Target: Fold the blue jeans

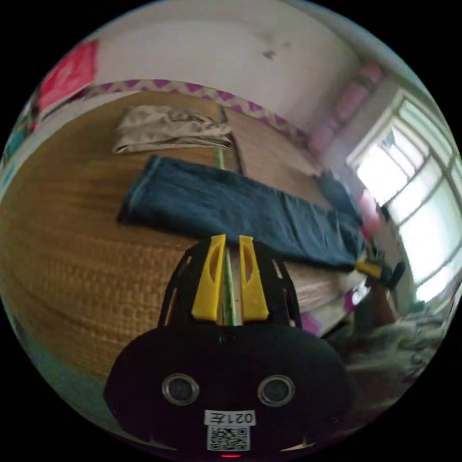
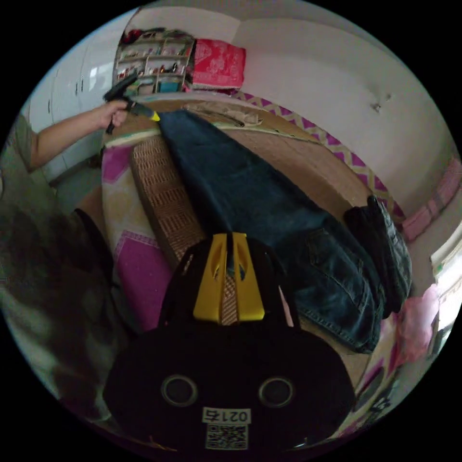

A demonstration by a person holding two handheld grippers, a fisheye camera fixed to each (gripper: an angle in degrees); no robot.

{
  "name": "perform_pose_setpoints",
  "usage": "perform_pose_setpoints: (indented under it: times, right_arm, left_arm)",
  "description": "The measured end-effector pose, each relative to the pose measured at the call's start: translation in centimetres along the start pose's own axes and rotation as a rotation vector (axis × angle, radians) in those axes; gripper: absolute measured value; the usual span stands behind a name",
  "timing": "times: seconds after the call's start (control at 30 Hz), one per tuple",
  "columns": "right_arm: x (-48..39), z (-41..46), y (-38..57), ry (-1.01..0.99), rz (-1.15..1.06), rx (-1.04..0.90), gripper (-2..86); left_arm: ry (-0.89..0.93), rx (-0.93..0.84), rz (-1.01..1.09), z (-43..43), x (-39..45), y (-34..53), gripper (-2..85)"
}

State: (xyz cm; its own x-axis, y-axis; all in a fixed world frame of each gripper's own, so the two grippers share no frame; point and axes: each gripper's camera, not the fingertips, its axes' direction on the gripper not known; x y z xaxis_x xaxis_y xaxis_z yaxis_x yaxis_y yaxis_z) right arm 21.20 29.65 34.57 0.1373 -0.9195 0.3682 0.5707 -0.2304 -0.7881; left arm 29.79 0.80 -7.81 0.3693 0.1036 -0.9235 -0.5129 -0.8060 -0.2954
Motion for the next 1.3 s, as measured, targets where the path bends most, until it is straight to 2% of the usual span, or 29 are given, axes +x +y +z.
perform_pose_setpoints:
  times: [0.07,0.13,0.23,0.37,0.53,0.6,0.7,0.8,0.9,0.97,1.1,1.17,1.3]
  right_arm:
    - [3.4,-3.0,1.8,-0.102,0.141,0.083,-0.8]
    - [5.9,-4.8,3.3,-0.160,0.234,0.128,-0.8]
    - [9.2,-7.3,5.7,-0.219,0.339,0.194,-0.7]
    - [12.8,-10.0,8.4,-0.281,0.442,0.257,-0.6]
    - [15.9,-11.7,10.0,-0.267,0.464,0.255,-0.6]
    - [17.5,-12.1,10.5,-0.248,0.477,0.242,-0.6]
    - [20.7,-13.2,11.7,-0.250,0.509,0.248,-0.6]
    - [23.9,-14.9,13.4,-0.226,0.544,0.258,-0.6]
    - [27.5,-16.6,15.4,-0.159,0.591,0.253,-0.6]
    - [30.7,-17.6,16.9,-0.078,0.635,0.222,-0.6]
    - [35.4,-19.4,19.3,-0.047,0.678,0.238,-0.6]
    - [37.9,-20.6,21.0,-0.060,0.709,0.272,-0.6]
    - [40.7,-21.8,23.9,-0.068,0.741,0.296,-0.6]
  left_arm:
    - [0.090,0.066,-0.275,-1.5,-4.5,1.4,10.3]
    - [0.157,0.082,-0.444,-1.6,-7.0,2.6,12.3]
    - [0.179,0.133,-0.581,-1.9,-8.6,3.8,12.9]
    - [0.101,0.141,-0.582,-1.7,-7.7,2.5,13.9]
    - [0.097,0.143,-0.602,-0.5,-7.4,1.0,11.9]
    - [0.090,0.153,-0.616,-0.3,-7.0,0.9,9.4]
    - [0.074,0.158,-0.649,0.0,-6.5,1.4,0.9]
    - [0.144,0.194,-0.624,-0.5,-4.6,2.0,-0.5]
    - [0.137,0.277,-0.445,-3.7,2.6,0.1,-0.8]
    - [0.062,0.326,-0.223,-6.2,12.4,-2.2,-0.9]
    - [-0.087,0.330,0.148,-5.8,30.6,-3.6,-0.9]
    - [-0.133,0.325,0.317,-2.6,41.5,-2.5,-0.9]
    - [-0.179,0.235,0.522,7.0,55.1,0.7,-0.8]
